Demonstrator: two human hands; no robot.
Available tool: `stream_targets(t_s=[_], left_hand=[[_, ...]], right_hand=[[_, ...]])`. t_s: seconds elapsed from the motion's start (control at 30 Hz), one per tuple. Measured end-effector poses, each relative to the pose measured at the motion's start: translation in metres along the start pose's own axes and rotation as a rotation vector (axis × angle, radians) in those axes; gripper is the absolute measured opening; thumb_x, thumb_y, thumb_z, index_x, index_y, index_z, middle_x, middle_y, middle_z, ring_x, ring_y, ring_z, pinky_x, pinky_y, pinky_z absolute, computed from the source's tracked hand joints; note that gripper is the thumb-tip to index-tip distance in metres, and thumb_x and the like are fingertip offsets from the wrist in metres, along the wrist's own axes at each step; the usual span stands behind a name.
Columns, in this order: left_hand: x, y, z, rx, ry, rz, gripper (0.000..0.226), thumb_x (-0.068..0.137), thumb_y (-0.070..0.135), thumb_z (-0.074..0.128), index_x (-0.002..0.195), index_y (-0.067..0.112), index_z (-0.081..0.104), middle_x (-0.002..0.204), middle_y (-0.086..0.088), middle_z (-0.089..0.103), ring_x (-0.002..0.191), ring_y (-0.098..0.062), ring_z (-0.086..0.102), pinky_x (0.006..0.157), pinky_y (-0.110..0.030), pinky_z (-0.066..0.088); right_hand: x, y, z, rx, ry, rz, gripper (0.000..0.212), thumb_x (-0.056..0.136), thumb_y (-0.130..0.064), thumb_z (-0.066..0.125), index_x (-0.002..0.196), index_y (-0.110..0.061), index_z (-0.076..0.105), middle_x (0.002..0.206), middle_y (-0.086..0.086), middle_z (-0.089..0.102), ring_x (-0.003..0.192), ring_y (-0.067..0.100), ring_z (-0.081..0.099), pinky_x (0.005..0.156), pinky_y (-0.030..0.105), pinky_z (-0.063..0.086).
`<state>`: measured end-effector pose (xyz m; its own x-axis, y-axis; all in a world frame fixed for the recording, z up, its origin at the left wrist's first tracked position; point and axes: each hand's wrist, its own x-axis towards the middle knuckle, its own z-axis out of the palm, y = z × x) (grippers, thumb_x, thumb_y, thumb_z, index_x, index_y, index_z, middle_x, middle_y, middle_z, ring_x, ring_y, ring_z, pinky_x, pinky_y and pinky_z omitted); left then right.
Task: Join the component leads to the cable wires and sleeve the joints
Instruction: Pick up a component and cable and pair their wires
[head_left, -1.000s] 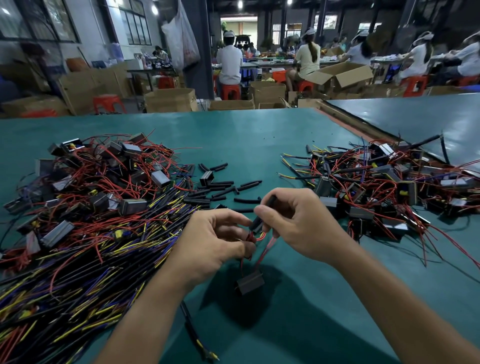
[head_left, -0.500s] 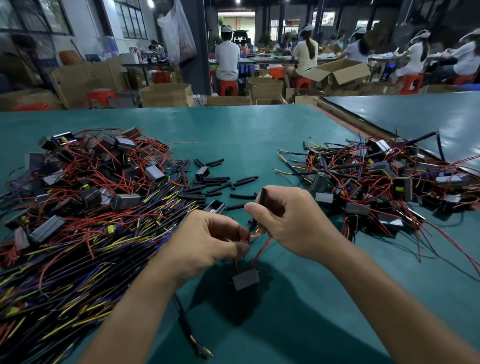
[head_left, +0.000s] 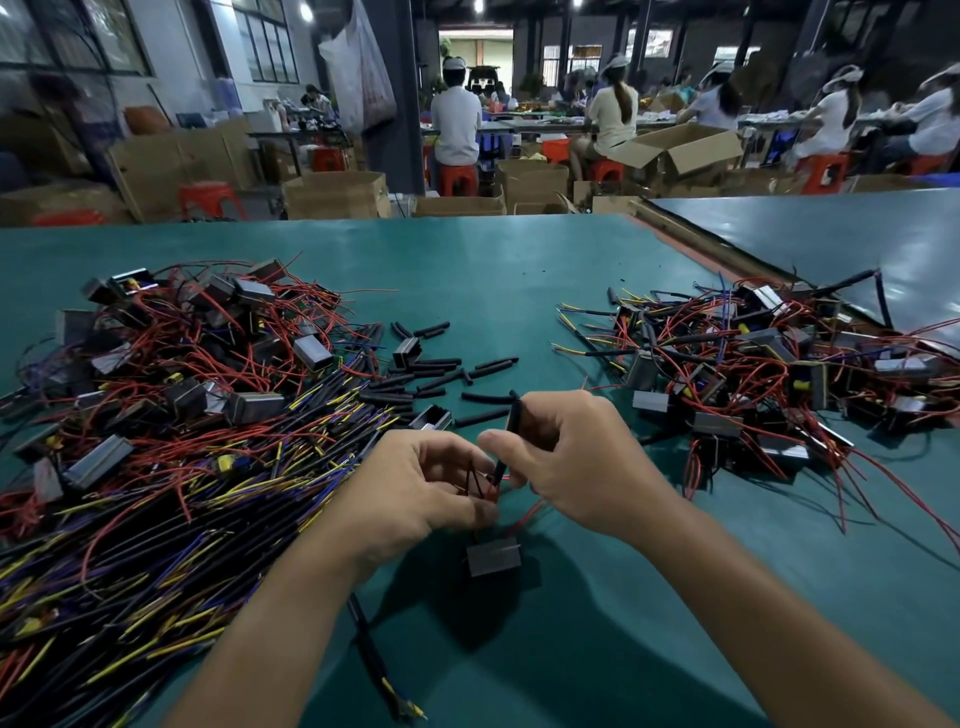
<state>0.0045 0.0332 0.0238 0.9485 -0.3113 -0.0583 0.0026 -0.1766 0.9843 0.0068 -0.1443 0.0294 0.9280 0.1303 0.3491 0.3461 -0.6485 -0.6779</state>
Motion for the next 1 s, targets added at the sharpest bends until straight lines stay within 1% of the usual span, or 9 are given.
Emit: stream_targets(t_s=[0.1,0.23,0.3,0.37,0.5,0.6,0.73,0.9,1.0], left_hand=[[-0.001,0.001,-0.003,0.010,-0.041,-0.042,0.032,0.063,-0.022,0.076,0.088,-0.003,0.070,0.079,-0.017,0.073,0.067,-0.017,0.067,0.066,-0.023,0.058],[-0.001,0.001,0.000,0.059,-0.002,-0.039,0.028,0.064,-0.025,0.073,0.081,-0.003,0.068,0.062,-0.005,0.065,0.056,-0.011,0.058,0.057,-0.019,0.050],[-0.001,0.001,0.000,0.066,-0.022,-0.029,0.029,0.064,-0.025,0.073,0.085,-0.005,0.068,0.069,-0.010,0.065,0.065,-0.018,0.059,0.064,-0.024,0.051],[-0.001,0.001,0.000,0.065,-0.050,-0.019,0.032,0.064,-0.024,0.074,0.090,-0.007,0.067,0.078,-0.015,0.067,0.073,-0.022,0.061,0.069,-0.026,0.052],[-0.001,0.000,0.001,0.082,-0.053,0.021,0.026,0.065,-0.021,0.074,0.087,-0.010,0.068,0.077,-0.015,0.067,0.073,-0.020,0.060,0.071,-0.031,0.052],[-0.001,0.000,0.001,0.100,-0.031,0.027,0.017,0.067,-0.017,0.076,0.079,-0.007,0.069,0.071,-0.011,0.063,0.069,-0.019,0.055,0.070,-0.033,0.049],[0.000,0.000,0.001,0.096,-0.040,0.041,0.017,0.067,-0.013,0.078,0.079,-0.012,0.066,0.070,-0.015,0.062,0.067,-0.021,0.054,0.068,-0.033,0.046],[0.002,-0.002,0.000,0.141,-0.060,0.057,0.020,0.068,-0.009,0.080,0.064,0.007,0.068,0.060,-0.004,0.061,0.058,-0.015,0.051,0.057,-0.023,0.043],[0.003,-0.005,-0.001,0.207,-0.068,0.066,0.019,0.068,-0.006,0.082,0.064,0.007,0.069,0.059,-0.001,0.061,0.055,-0.012,0.051,0.054,-0.020,0.042]], right_hand=[[-0.001,0.000,-0.001,-0.012,-0.060,0.005,0.040,0.081,-0.047,0.071,0.066,-0.011,0.062,0.059,0.006,0.065,0.055,0.025,0.057,0.054,0.039,0.050],[-0.005,-0.003,0.007,-0.084,-0.190,-0.014,0.037,0.081,-0.044,0.074,0.064,-0.016,0.056,0.060,0.002,0.067,0.053,0.014,0.055,0.052,0.031,0.045],[-0.004,-0.003,0.007,-0.106,-0.188,-0.011,0.039,0.080,-0.044,0.075,0.059,-0.021,0.051,0.057,-0.001,0.063,0.050,0.007,0.046,0.050,0.026,0.036],[-0.004,-0.002,0.006,-0.138,-0.202,-0.013,0.040,0.081,-0.045,0.074,0.058,-0.023,0.049,0.056,-0.002,0.060,0.052,0.008,0.045,0.050,0.025,0.033],[-0.006,-0.004,0.005,-0.179,-0.251,-0.038,0.040,0.083,-0.050,0.069,0.061,-0.024,0.048,0.055,-0.006,0.052,0.056,0.010,0.045,0.050,0.024,0.033],[-0.005,-0.005,0.000,0.048,-0.188,-0.054,0.028,0.084,-0.042,0.070,0.070,-0.021,0.058,0.059,-0.003,0.062,0.051,0.006,0.048,0.051,0.025,0.040],[-0.002,-0.003,-0.008,0.228,-0.145,-0.065,0.017,0.087,-0.026,0.071,0.074,-0.015,0.067,0.065,0.008,0.066,0.056,0.028,0.057,0.056,0.041,0.049],[-0.001,-0.002,-0.007,0.334,-0.144,-0.041,0.015,0.085,-0.018,0.074,0.071,-0.013,0.073,0.063,0.013,0.065,0.053,0.016,0.051,0.053,0.040,0.045],[0.000,0.000,-0.010,0.321,-0.162,-0.045,0.015,0.084,-0.018,0.076,0.070,-0.012,0.074,0.060,0.010,0.066,0.053,0.012,0.051,0.051,0.037,0.042]])
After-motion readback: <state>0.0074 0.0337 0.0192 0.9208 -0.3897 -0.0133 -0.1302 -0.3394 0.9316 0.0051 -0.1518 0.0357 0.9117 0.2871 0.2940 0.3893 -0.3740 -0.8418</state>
